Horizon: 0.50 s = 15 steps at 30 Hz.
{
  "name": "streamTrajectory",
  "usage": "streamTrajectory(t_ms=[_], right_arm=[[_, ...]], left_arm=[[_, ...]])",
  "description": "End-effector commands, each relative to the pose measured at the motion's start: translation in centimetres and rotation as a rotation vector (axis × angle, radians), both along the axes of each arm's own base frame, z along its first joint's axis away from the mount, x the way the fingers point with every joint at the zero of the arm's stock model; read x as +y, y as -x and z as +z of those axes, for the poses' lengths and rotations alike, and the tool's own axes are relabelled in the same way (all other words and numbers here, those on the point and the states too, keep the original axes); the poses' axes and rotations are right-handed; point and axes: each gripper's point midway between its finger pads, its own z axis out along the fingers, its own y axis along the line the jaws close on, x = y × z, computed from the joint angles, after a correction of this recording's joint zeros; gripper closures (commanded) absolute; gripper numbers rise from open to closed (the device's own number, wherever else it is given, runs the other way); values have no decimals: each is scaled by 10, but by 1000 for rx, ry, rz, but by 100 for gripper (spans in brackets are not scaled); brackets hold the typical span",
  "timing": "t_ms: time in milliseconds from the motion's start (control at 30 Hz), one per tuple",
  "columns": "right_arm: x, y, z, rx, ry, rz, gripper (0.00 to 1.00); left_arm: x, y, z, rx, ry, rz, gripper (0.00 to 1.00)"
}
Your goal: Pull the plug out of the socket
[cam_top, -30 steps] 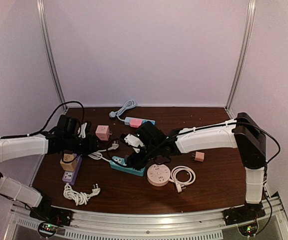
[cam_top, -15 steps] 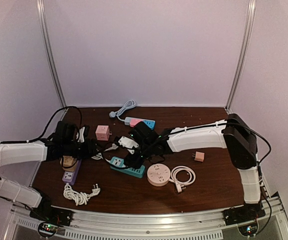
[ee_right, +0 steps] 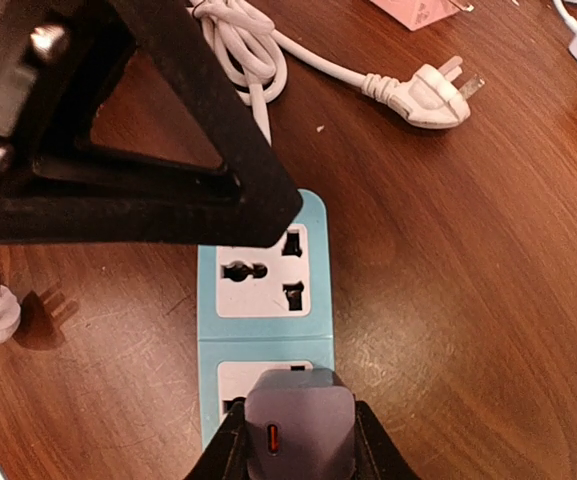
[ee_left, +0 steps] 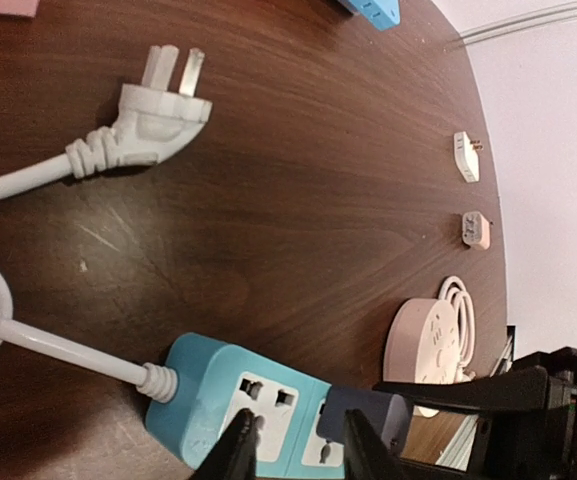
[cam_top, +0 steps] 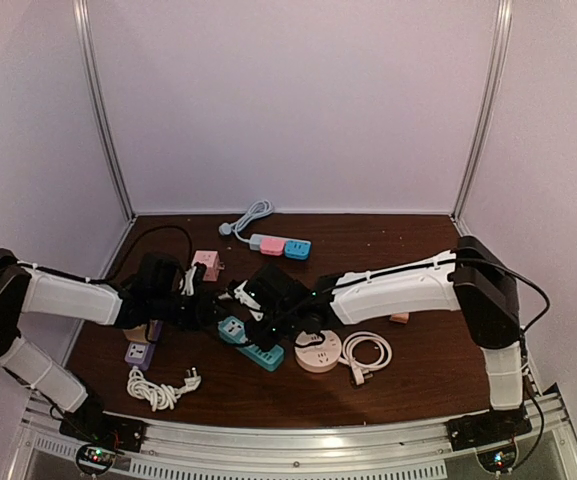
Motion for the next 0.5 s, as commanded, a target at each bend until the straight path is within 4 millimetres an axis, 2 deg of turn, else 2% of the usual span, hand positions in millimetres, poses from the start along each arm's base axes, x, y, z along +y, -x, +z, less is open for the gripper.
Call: streamTrajectory(t_ms=[0, 167, 333, 467], right_arm=[[-29, -2, 4, -7, 10, -192, 91], [-34, 1, 8, -19, -16, -250, 90], [-33, 0, 8, -32, -13, -260, 90], [-33, -3, 10, -49, -12, -266, 91]], left_arm=[[-32, -11, 16, -37, 113, -29, 75], [-54, -5, 3, 18, 160, -60, 85], [-69, 6, -1, 47, 194, -87, 89], [-72, 13, -12, 79, 169, -88, 90]])
